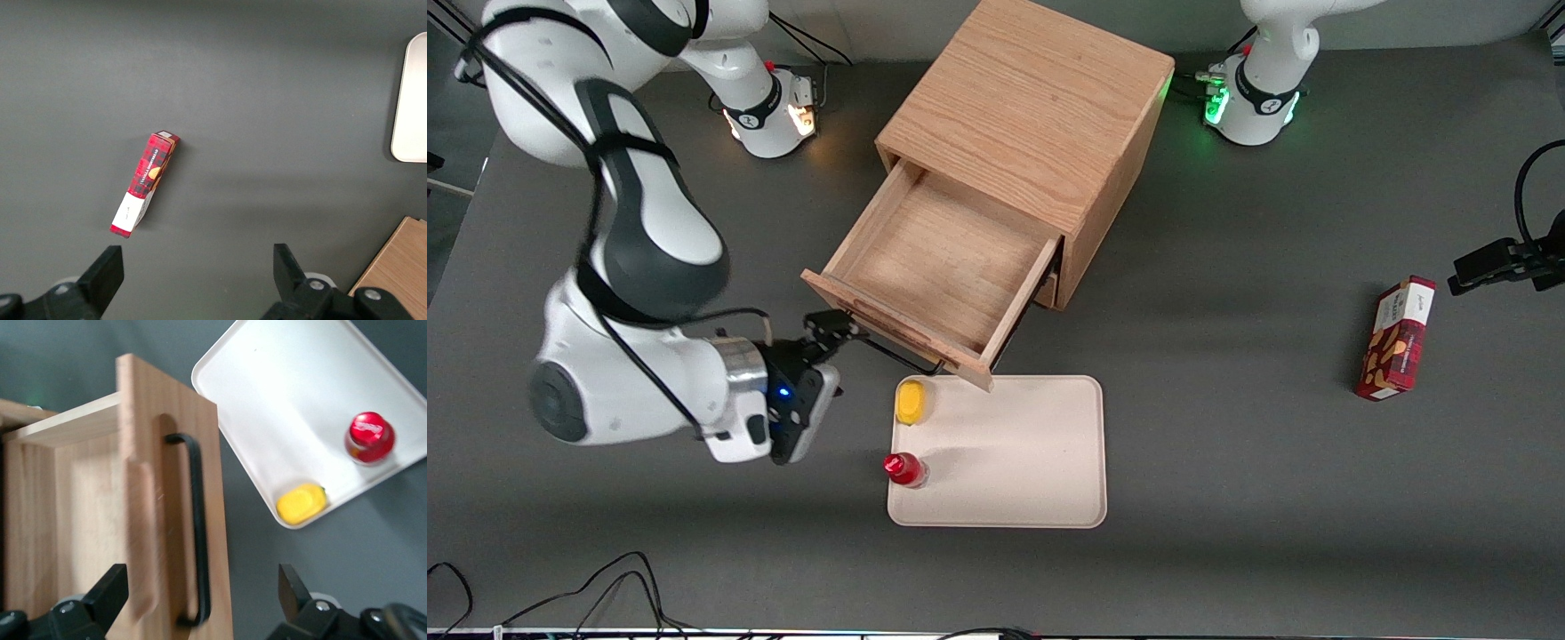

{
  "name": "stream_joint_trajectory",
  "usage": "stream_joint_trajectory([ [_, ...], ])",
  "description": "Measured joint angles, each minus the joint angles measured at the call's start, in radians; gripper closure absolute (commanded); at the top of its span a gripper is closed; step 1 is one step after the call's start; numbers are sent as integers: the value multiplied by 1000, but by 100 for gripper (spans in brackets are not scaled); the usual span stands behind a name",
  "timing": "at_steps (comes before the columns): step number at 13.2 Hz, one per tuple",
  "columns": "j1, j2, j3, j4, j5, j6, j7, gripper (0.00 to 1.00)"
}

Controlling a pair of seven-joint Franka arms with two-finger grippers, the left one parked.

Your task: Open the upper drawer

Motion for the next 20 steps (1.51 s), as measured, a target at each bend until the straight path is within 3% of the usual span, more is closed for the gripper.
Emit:
stream_joint_trajectory([
  [4,-5,-273,-159,-26,-58,-201,43,0],
  [9,-8,-599,-380,-225,-88,-309,107,0],
  [11,-12,-718,-434,-334,-92,-348,211,0],
  [14,-10,-868,-409,-566,-118,-303,416,0],
  [16,-5,-940,-354,-724,-164,-198,521,0],
  [20,-2,-1014,-348,-884,-183,-61,600,0],
])
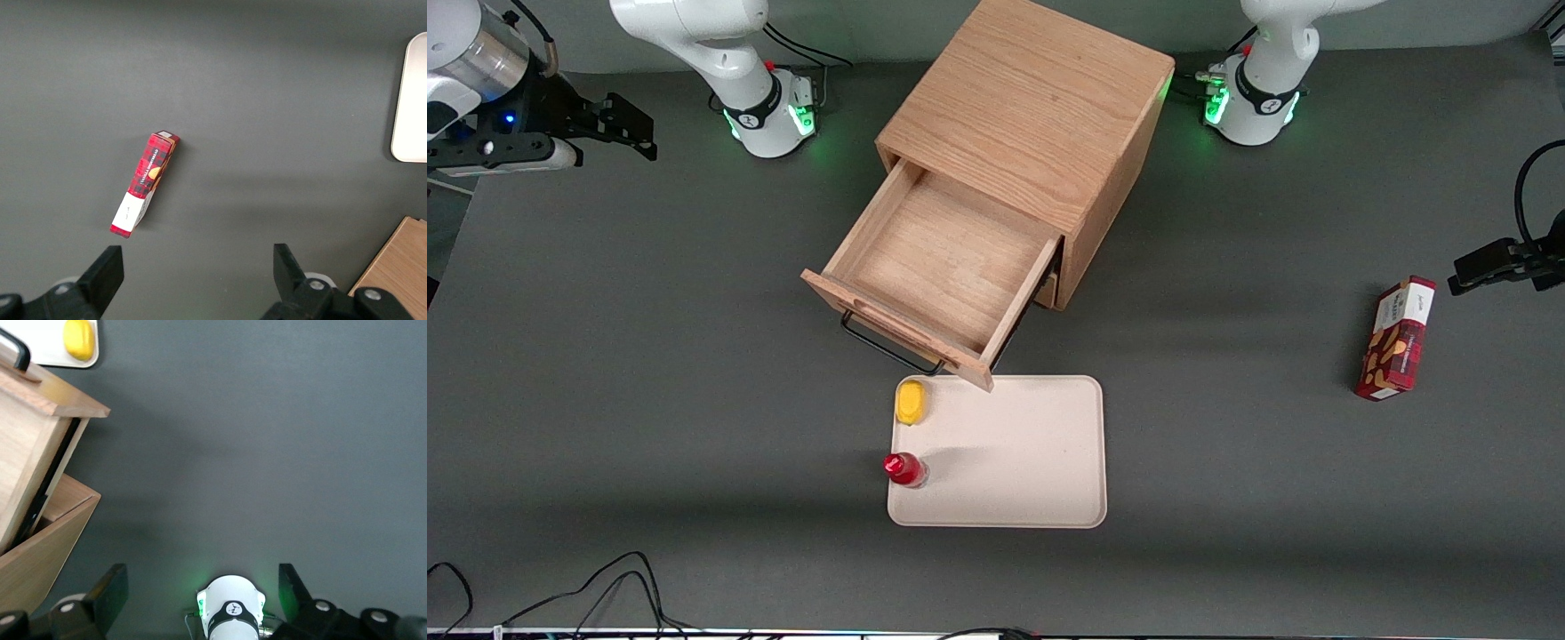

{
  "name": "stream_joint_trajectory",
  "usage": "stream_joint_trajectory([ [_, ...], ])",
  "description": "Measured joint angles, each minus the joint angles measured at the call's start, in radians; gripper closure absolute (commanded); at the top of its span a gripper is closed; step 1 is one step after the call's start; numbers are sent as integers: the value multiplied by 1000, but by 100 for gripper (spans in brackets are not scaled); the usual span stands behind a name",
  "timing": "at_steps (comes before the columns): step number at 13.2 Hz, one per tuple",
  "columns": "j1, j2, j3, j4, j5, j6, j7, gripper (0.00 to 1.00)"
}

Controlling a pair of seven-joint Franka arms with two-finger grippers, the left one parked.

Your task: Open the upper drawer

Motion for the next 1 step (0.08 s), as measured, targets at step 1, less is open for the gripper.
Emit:
stream_joint_trajectory([
  [1,-2,6,-13,1,-2,10,0,0],
])
